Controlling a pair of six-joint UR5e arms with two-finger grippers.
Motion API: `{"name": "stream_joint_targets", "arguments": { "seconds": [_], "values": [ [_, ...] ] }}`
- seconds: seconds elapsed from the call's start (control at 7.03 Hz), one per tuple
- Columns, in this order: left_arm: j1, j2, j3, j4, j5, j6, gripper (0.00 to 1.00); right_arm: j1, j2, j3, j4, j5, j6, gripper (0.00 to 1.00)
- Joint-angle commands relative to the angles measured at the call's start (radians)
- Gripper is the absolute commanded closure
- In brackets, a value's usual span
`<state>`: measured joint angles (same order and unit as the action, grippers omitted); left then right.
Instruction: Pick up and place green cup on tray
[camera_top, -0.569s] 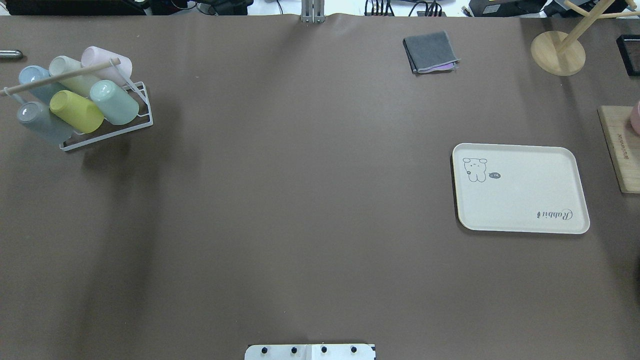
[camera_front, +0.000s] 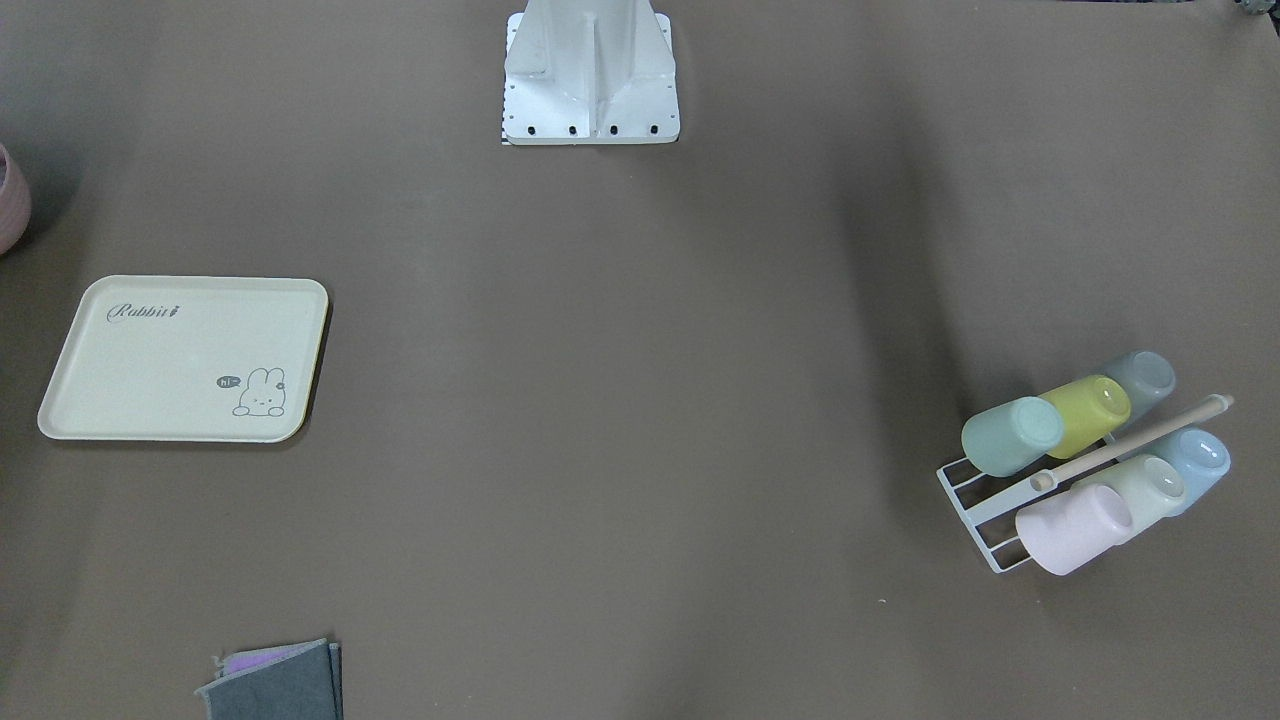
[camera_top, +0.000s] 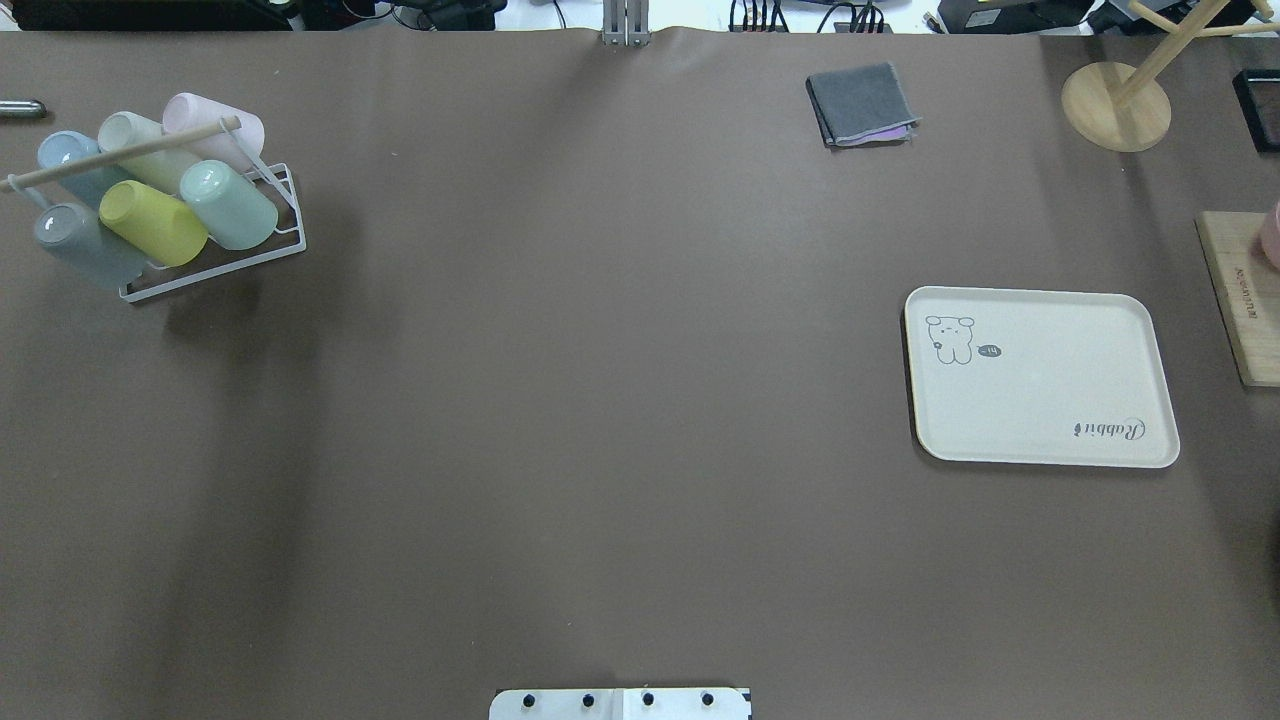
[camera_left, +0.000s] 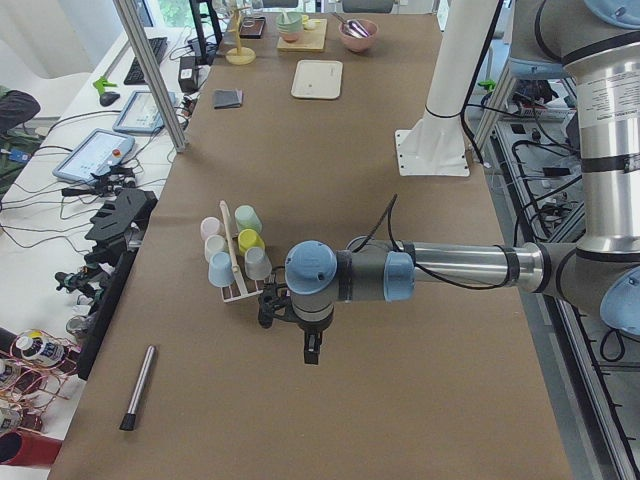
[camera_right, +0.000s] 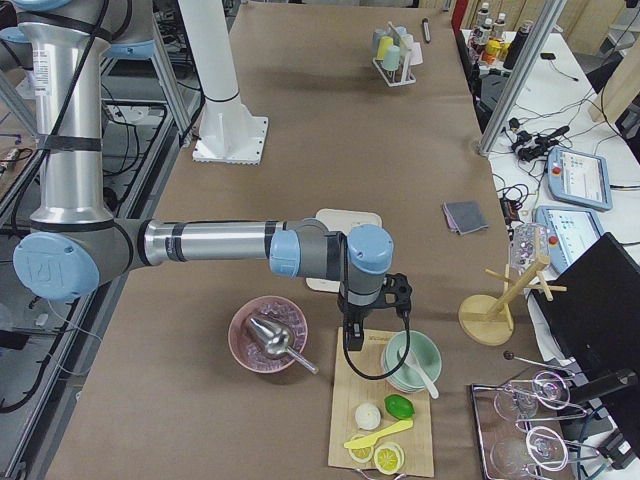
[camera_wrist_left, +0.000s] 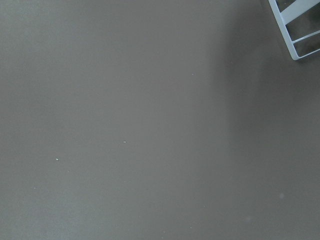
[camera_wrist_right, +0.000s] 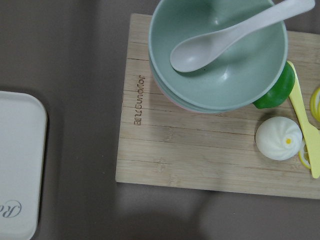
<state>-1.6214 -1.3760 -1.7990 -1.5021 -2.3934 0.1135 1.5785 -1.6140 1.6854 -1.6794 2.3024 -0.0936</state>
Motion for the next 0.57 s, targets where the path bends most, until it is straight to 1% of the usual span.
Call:
{"name": "stream_joint_targets", "arguments": {
  "seconds": [0.0, 0.28, 0.43],
  "values": [
    [0.0, -0.002, -0.029, 0.0, -0.001, -0.002, 0.01, 0.0, 0.003, 0.002, 0.009, 0.0, 0.0, 0.0],
    [0.0, -0.014, -0.036, -0.003, 0.0, -0.003, 0.01, 0.0, -0.003, 0.0, 0.012, 0.0, 0.0, 0.0],
    [0.0, -0.04, -0.022, -0.001, -0.001, -0.002, 0.01, 0.0, -0.001, -0.001, 0.012, -0.001, -0.002, 0.0]
  ]
}}
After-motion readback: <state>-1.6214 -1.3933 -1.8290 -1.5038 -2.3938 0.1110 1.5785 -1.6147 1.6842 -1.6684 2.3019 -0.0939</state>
